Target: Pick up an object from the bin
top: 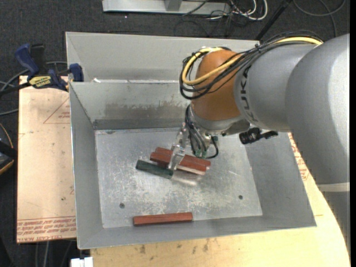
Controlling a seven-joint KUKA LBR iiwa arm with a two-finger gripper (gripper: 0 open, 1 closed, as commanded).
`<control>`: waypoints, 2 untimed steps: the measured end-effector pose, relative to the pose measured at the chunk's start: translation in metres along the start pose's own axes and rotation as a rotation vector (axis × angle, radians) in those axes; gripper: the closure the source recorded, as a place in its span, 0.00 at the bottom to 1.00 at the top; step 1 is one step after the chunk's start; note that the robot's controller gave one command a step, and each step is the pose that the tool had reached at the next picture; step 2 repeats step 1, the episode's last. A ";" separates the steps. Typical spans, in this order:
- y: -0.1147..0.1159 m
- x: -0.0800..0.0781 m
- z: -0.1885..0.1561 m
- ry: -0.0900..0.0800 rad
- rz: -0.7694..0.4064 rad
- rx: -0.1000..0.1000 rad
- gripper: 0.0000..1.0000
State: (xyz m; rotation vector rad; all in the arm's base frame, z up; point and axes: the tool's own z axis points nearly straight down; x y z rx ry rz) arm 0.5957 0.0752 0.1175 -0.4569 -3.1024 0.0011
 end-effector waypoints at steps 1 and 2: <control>0.000 -0.001 -0.020 -0.005 0.000 -0.002 1.00; 0.000 -0.001 -0.020 -0.005 0.000 -0.002 1.00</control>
Offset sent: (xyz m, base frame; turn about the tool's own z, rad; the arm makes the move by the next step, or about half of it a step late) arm 0.0000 0.0001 0.0369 0.0000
